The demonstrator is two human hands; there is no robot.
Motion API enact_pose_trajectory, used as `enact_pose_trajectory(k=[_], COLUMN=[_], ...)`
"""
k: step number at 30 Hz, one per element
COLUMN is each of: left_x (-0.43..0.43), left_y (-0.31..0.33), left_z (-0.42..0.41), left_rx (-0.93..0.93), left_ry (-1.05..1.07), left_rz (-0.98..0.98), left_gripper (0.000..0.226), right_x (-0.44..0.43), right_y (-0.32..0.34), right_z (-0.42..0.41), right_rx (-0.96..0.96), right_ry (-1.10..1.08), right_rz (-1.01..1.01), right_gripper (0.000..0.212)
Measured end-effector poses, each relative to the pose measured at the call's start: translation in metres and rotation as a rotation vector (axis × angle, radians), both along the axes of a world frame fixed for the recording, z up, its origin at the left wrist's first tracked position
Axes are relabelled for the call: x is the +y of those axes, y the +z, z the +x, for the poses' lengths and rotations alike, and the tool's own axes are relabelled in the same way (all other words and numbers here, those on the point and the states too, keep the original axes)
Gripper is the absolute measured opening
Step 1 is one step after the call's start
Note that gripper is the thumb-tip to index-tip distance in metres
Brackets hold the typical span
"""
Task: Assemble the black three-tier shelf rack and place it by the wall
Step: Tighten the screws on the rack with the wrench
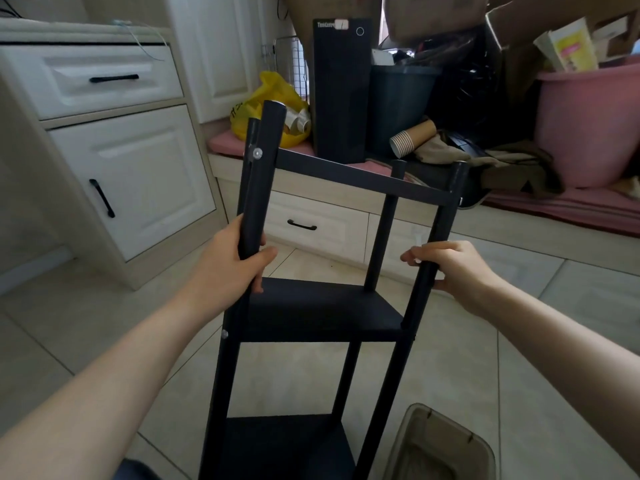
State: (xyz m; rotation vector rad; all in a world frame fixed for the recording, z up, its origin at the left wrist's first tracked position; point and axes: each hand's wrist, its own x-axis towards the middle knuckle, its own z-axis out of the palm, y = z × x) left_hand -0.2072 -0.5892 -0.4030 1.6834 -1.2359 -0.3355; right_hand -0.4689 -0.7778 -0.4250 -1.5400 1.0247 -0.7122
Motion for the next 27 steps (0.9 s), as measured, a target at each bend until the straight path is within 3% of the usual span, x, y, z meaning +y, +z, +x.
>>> enact_pose_trajectory(k=[8,14,19,27], left_x=[0.004,0.000,-0.003,-0.007], left_y=[-0.007,-0.022,-0.030,-0.037], left_z=[0.030,0.051,0.055,0.059], left_rx=[-0.024,0.033,0.071,0.140], left_ry=[0.286,0.404,0.438,0.315], left_rz=[-0.162,-0.121,-0.032,0.019], left_gripper=[0.027,0.022,0.017,0.017], right_x=[0.030,0.054,0.060,0.069], right_y=[0.022,0.033,0.033,0.033], right_z=[0.015,0.026,0.025,0.020], right_rx=[-0.160,-0.240,-0.280,-0.278], right_ry=[0.061,0.127,0.159,0.122], right_rz=[-0.049,-0.085,-0.067,-0.067], right_gripper=[0.022,0.022,0.020,0.023])
